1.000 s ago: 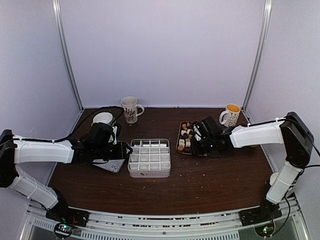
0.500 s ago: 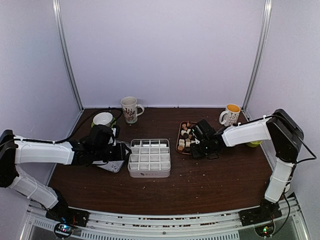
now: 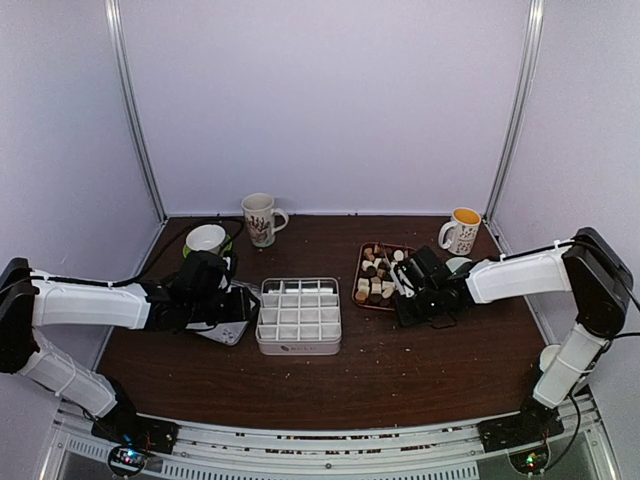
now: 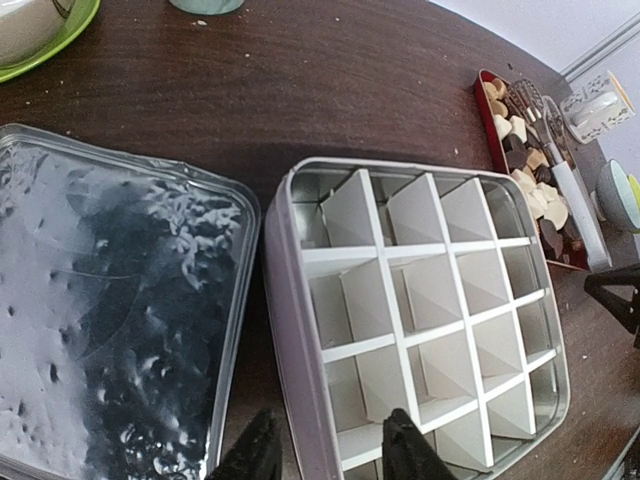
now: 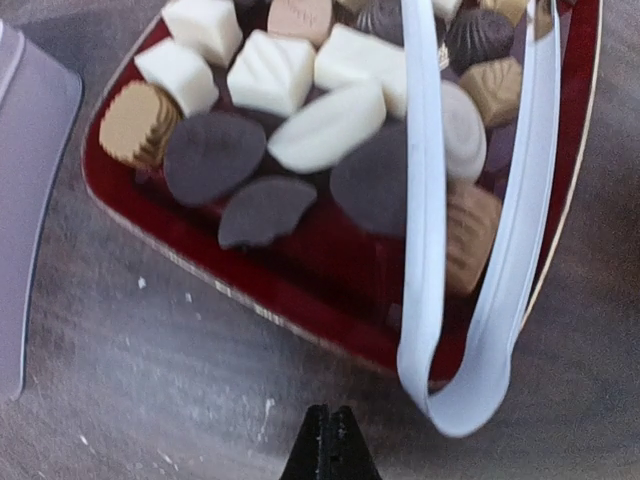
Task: Pack the chocolate
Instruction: Pick up the clamp from the plate.
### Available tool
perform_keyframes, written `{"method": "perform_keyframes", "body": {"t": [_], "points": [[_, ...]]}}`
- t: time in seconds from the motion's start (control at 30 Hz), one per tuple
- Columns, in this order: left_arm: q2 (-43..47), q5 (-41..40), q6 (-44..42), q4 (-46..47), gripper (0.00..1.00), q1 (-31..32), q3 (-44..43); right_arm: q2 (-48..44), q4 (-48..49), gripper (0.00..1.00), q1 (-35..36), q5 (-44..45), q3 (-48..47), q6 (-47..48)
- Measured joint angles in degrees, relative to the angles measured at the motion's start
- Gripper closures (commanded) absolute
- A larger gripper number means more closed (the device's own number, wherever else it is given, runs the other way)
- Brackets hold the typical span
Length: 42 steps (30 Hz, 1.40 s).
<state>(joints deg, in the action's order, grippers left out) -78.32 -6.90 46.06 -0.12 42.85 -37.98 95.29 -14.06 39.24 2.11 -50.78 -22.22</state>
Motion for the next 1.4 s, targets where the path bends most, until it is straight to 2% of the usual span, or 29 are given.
{"method": "perform_keyframes", "body": {"t": [0.17, 0.4, 0.83, 1.0, 1.2, 1.4], "points": [[0.0, -0.8, 0.0, -0.1, 0.62, 0.0, 0.0, -4.3, -4.3, 1.0, 0.3, -1.6, 2.7, 0.2], [0.6, -2.3, -0.1, -1.3, 0.61, 0.0, -0.2, -12.2, -4.7, 0.82, 0.3, -1.7, 2.7, 1.3], [6.6, -6.1, -1.0, -2.0, 0.51, 0.0, 0.0, -13.6, -3.1, 0.71, -1.7, 2.8, 2.3, 1.3], [7.7, -6.4, -1.2, -1.9, 0.44, 0.0, 1.1, -12.5, -1.7, 0.55, -3.0, 2.6, 2.1, 0.7], [9.7, -7.3, -2.0, -1.8, 0.41, 0.0, 2.9, -11.5, 0.2, 0.34, -4.1, 1.6, 2.1, -0.2], [11.8, -8.2, -3.0, -1.0, 0.39, 0.0, 3.8, -6.7, 0.7, 0.31, -5.6, 0.2, 1.1, -0.5]]}}
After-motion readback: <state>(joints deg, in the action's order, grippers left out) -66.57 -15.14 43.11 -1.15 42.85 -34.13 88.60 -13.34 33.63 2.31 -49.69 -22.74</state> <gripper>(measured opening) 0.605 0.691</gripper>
